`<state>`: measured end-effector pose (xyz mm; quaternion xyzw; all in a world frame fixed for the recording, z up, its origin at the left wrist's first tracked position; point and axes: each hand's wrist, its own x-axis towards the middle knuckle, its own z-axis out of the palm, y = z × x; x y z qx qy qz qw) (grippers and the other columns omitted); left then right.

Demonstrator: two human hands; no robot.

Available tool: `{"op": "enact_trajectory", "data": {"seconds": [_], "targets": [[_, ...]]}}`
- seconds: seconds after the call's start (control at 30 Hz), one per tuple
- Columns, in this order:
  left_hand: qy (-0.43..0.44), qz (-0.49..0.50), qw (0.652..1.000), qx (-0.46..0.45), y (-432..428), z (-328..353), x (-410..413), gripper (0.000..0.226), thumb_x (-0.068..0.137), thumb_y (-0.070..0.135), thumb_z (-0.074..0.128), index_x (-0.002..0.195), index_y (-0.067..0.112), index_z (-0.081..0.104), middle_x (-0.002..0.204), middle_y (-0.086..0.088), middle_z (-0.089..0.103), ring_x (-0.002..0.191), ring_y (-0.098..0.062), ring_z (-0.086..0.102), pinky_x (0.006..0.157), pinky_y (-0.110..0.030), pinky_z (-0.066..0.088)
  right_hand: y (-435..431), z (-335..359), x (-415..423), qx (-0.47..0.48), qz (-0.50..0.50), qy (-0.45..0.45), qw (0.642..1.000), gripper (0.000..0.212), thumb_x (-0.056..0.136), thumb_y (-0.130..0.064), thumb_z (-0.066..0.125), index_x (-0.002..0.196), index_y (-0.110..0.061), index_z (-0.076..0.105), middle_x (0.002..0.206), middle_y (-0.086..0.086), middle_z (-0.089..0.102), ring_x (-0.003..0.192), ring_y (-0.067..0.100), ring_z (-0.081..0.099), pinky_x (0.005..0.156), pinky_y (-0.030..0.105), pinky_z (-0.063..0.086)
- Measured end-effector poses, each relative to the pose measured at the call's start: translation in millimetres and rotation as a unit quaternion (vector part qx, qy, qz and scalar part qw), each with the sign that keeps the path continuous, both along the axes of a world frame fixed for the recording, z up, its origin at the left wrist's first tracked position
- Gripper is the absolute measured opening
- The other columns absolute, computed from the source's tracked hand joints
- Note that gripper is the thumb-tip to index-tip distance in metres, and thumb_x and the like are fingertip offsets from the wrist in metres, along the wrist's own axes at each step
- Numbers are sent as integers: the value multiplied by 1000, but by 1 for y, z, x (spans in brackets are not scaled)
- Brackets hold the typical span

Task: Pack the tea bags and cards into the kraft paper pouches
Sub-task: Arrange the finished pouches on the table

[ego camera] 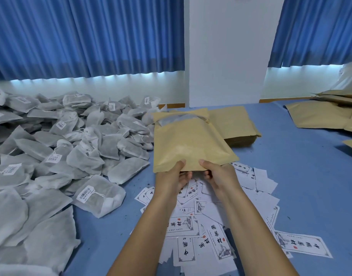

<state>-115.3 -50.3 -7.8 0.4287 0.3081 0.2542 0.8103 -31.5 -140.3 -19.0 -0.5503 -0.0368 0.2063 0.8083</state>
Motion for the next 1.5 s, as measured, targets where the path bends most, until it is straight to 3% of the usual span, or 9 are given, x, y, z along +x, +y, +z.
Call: {"op": "enact_trajectory", "data": {"seconds": [0.23,0.37,0.47,0.63,0.83,1.1,1.27,1.4,1.5], "targets": [[30,6,1000,-1,16,2,-4,11,88,5,63,95,-3,59,74,-16,67,50,-14,66,47,-20,54,-5,1,6,27,-33,24,999,16,86,1,65,99,-3,56,73,6,56,49,14,44,42,19,39],[52,-19,998,14,21,1,-5,16,89,14,63,95,-1,59,68,-14,69,51,-15,65,49,-22,56,-5,1,9,-4,-4,22,1000,11,88,4,60,84,-4,54,58,4,50,45,12,41,42,19,37],[80,-25,996,43,23,2,-6,18,89,15,65,90,-2,60,57,-10,67,41,-11,59,48,-17,52,-5,1,9,0,-3,30,1000,8,89,4,60,92,-2,57,69,6,54,52,14,44,41,18,38],[84,-14,992,92,15,3,-6,13,89,10,65,87,-3,60,75,-15,66,37,-6,57,35,-12,41,-7,1,9,42,-35,45,997,7,90,-1,61,91,-6,56,77,7,57,56,14,47,46,18,42],[57,-22,989,135,2,-4,-2,16,86,10,68,72,1,66,60,-10,68,47,-10,63,49,-16,52,10,-2,-17,20,79,50,995,15,82,-6,72,94,1,65,75,8,65,56,14,55,52,19,45],[81,-16,982,172,-2,-6,1,19,85,11,68,81,-8,67,58,-11,67,44,-11,62,43,-15,46,15,-4,-16,46,42,55,997,9,81,8,66,77,0,63,59,4,62,47,12,52,45,18,40],[69,8,984,167,1,-5,0,15,86,12,68,80,-1,67,64,-12,69,47,-13,64,46,-16,48,9,-1,-13,72,42,80,993,17,82,5,67,98,2,63,87,14,67,71,21,62,59,22,51],[67,17,980,186,-1,-3,0,13,85,13,69,77,3,68,69,-11,71,48,-12,64,47,-16,48,7,5,-12,75,39,81,993,23,80,9,66,103,7,60,84,16,63,61,21,59,44,18,46],[71,21,979,192,-2,-2,-1,12,85,14,69,79,4,69,70,-12,71,47,-11,63,47,-16,49,7,4,-10,79,49,89,992,27,83,6,65,109,4,60,93,16,65,76,23,63,60,22,53]]}}
